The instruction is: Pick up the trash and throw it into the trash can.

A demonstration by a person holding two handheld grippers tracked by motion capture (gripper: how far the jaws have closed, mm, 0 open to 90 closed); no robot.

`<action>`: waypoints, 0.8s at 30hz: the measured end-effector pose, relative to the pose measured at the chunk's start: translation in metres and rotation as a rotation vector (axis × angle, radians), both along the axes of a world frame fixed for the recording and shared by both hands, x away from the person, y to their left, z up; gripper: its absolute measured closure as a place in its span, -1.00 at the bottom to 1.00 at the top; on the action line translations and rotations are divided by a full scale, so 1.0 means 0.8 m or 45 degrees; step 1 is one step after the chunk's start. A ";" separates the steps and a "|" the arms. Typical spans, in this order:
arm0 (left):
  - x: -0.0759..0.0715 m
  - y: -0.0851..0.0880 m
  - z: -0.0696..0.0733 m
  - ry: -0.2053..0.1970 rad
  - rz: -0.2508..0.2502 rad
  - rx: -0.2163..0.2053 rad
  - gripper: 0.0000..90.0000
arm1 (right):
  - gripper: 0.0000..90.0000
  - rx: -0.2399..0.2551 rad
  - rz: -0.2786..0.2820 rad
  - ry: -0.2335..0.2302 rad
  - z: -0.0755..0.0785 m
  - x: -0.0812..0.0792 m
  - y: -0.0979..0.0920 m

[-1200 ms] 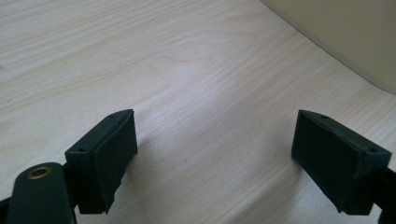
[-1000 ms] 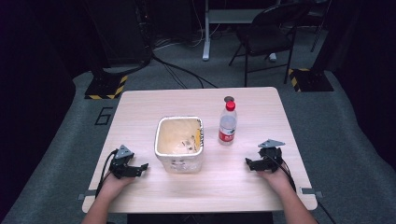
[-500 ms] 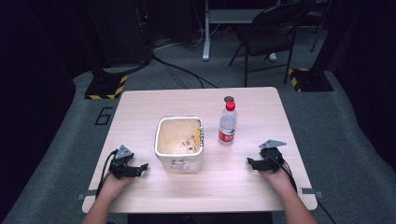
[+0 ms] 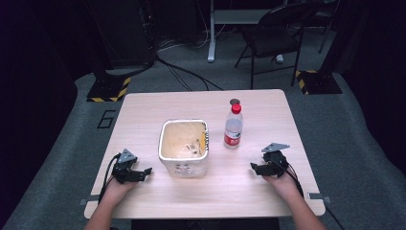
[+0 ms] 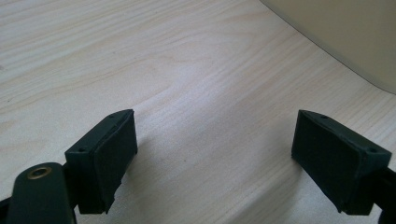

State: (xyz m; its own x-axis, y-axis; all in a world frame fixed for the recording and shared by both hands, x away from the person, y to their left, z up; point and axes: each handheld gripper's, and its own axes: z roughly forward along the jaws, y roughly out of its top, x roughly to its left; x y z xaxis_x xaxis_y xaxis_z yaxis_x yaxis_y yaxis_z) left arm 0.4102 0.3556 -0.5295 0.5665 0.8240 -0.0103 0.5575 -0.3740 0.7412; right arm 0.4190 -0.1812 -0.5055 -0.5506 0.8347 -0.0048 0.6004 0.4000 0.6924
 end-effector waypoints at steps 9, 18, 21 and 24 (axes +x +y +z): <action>0.000 0.000 0.000 0.001 -0.001 0.001 -0.69 | -0.53 -0.018 0.034 -0.044 0.037 -0.006 0.011; 0.001 0.000 0.000 0.003 -0.002 0.000 -0.69 | -0.59 0.010 0.023 -0.055 0.056 0.002 0.016; 0.001 0.000 0.000 0.002 -0.003 -0.001 -0.69 | -0.62 0.012 0.029 -0.059 0.059 0.005 0.016; 0.001 0.000 0.000 0.000 -0.004 0.000 -0.69 | -0.65 0.039 0.017 -0.064 0.069 0.008 0.020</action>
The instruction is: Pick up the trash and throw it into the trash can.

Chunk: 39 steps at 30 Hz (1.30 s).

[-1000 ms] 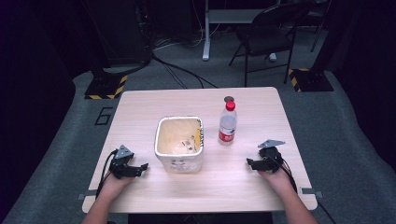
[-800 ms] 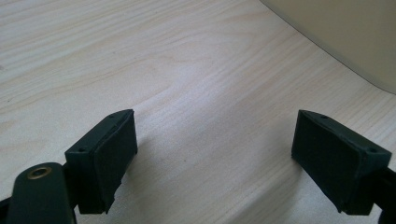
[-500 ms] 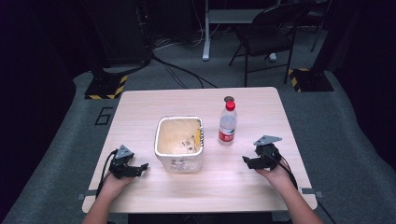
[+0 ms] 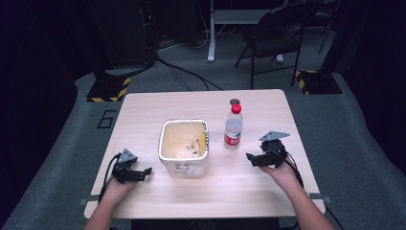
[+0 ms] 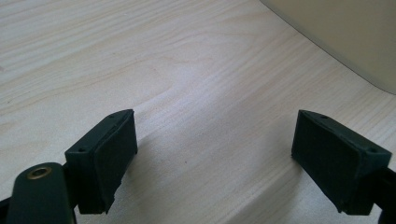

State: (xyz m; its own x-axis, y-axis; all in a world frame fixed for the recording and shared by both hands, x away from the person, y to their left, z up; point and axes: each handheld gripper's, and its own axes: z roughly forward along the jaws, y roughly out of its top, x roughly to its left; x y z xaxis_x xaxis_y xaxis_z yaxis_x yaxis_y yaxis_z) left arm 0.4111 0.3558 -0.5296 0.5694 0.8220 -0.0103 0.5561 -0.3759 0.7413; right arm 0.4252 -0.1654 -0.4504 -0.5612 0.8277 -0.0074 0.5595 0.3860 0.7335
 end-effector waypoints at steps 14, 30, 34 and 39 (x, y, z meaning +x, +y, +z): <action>0.001 0.000 0.000 0.003 0.003 0.005 -0.69 | -0.67 0.006 0.048 -0.024 0.027 0.018 0.020; 0.001 0.000 0.000 0.003 0.003 0.006 -0.69 | -0.87 0.040 0.040 -0.065 0.040 0.038 0.036; 0.001 0.000 0.000 0.004 0.003 0.005 -0.69 | -0.91 0.048 0.034 -0.077 0.041 0.043 0.037; 0.001 0.000 0.000 0.004 0.003 0.005 -0.69 | -0.97 0.073 0.017 -0.083 0.041 0.049 0.038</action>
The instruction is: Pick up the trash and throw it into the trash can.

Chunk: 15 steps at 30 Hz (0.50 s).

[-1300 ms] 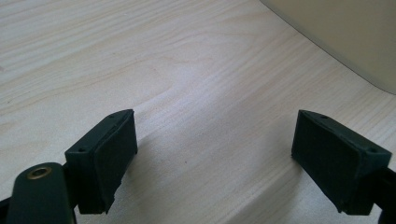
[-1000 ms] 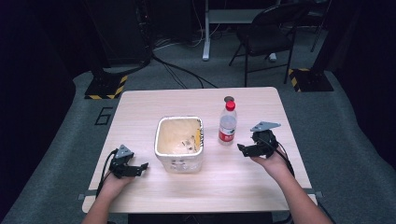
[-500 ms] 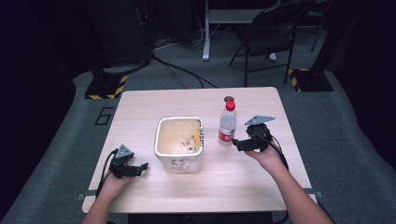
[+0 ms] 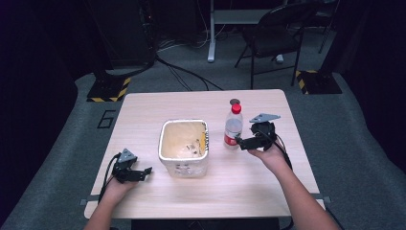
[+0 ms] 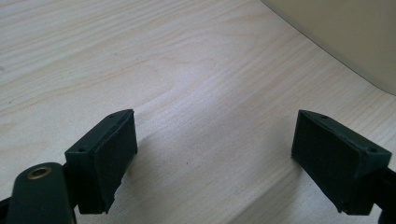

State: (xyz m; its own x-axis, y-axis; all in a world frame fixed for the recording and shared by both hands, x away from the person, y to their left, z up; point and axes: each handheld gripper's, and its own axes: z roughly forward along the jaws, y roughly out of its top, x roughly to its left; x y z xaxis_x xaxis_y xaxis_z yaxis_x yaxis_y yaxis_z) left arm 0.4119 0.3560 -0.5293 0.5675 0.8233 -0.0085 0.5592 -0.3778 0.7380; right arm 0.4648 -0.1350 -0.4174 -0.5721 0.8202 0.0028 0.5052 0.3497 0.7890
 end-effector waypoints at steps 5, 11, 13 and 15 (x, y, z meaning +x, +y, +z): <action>0.000 0.000 0.000 0.000 0.000 0.000 -0.69 | -1.00 0.029 0.010 -0.016 -0.001 0.008 0.008; 0.000 0.000 0.000 0.000 0.000 0.000 -0.69 | -1.00 0.024 0.013 -0.009 -0.008 0.017 0.018; 0.000 0.000 0.000 0.000 0.000 0.000 -0.69 | -1.00 0.029 0.011 -0.008 -0.010 0.020 0.019; 0.000 0.000 0.000 0.000 0.000 0.000 -0.69 | -1.00 0.031 0.010 -0.014 -0.010 0.022 0.021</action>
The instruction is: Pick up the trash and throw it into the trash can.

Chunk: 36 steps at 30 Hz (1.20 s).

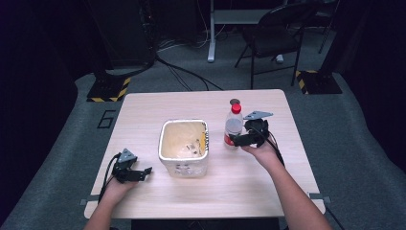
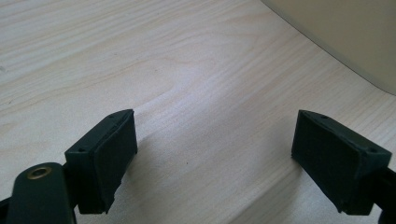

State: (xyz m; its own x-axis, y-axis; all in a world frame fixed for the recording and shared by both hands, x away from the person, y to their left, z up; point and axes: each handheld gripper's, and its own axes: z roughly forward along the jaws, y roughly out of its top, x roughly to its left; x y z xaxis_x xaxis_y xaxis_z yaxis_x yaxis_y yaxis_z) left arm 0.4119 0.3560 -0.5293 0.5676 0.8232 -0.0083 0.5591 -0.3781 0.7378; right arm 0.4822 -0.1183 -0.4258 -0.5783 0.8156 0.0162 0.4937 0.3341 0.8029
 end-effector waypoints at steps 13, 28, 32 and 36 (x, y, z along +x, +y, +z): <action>0.000 0.000 0.000 0.000 0.000 0.000 -0.69 | -0.78 0.023 0.024 -0.039 0.010 0.011 0.013; 0.000 0.000 0.000 0.000 -0.001 0.000 -0.69 | -0.37 0.017 0.070 -0.066 0.008 0.013 0.019; 0.000 0.000 0.000 0.000 -0.001 0.000 -0.69 | -0.37 0.003 0.078 -0.073 0.008 0.011 0.021; 0.000 0.000 0.000 0.000 -0.001 0.000 -0.69 | -0.37 -0.003 0.080 -0.083 0.012 0.006 0.023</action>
State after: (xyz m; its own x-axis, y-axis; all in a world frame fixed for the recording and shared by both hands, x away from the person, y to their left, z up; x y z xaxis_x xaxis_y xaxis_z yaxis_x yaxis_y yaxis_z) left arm 0.4120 0.3560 -0.5293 0.5681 0.8229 -0.0083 0.5591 -0.3785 0.7377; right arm 0.4870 -0.1002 -0.4161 -0.6283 0.7776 -0.0250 0.4184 0.3648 0.8318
